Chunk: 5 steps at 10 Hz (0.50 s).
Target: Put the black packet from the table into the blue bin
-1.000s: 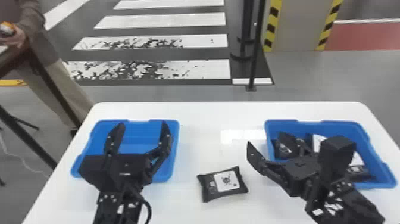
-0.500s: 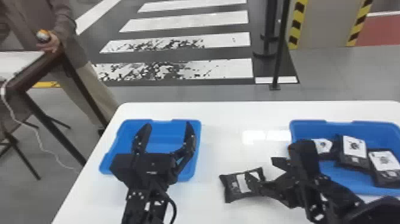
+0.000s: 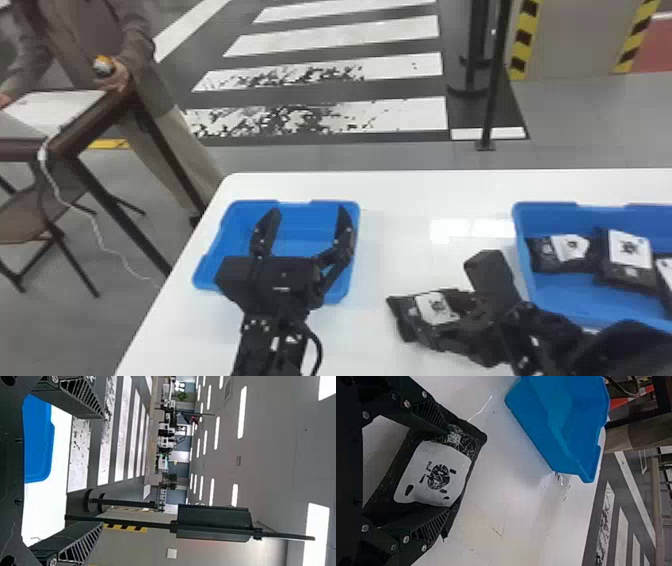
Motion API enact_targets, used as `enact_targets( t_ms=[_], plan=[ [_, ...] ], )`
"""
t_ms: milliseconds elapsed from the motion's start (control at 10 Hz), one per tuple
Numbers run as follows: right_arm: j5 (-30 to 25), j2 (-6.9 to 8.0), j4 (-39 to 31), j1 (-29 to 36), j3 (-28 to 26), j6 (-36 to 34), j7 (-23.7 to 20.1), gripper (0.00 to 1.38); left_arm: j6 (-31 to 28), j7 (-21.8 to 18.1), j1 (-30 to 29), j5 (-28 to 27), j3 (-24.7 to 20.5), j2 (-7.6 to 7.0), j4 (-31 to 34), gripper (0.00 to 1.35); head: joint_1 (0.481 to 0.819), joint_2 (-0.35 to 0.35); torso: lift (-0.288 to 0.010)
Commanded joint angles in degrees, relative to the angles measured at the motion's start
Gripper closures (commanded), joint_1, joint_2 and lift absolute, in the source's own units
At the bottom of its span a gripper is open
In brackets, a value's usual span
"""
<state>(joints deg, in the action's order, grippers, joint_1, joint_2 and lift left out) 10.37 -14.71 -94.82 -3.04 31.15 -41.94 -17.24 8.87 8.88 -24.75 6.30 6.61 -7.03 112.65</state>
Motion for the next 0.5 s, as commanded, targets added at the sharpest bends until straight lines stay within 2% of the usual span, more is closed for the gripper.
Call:
enact_targets(
  t_ms=[0, 100, 200, 400],
  plan=[
    [0.1, -0.14, 0.8, -0.8, 0.5, -2.4, 0.0, 0.63, 0.3, 0.0, 0.0, 0.1, 0.0, 0.0, -0.1, 0.06, 0.695, 0.258, -0.11],
    [0.5, -0.14, 0.4, -0.6, 0.5, -2.4, 0.0, 0.88, 0.4, 0.0, 0.0, 0.1, 0.0, 0.0, -0.2, 0.06, 0.695, 0.255, -0.11],
    [0.9, -0.14, -0.3, -0.2, 0.5, -1.4, 0.0, 1.01, 0.6, 0.0, 0.0, 0.2, 0.0, 0.0, -0.4, 0.06, 0.695, 0.255, -0.11],
    [1.7, -0.23, -3.1, 2.3, -1.3, 6.2, 0.0, 1.04, 0.7, -0.1, 0.0, 0.3, -0.1, -0.09, -0.4, 0.06, 0.695, 0.264, -0.11]
  ],
)
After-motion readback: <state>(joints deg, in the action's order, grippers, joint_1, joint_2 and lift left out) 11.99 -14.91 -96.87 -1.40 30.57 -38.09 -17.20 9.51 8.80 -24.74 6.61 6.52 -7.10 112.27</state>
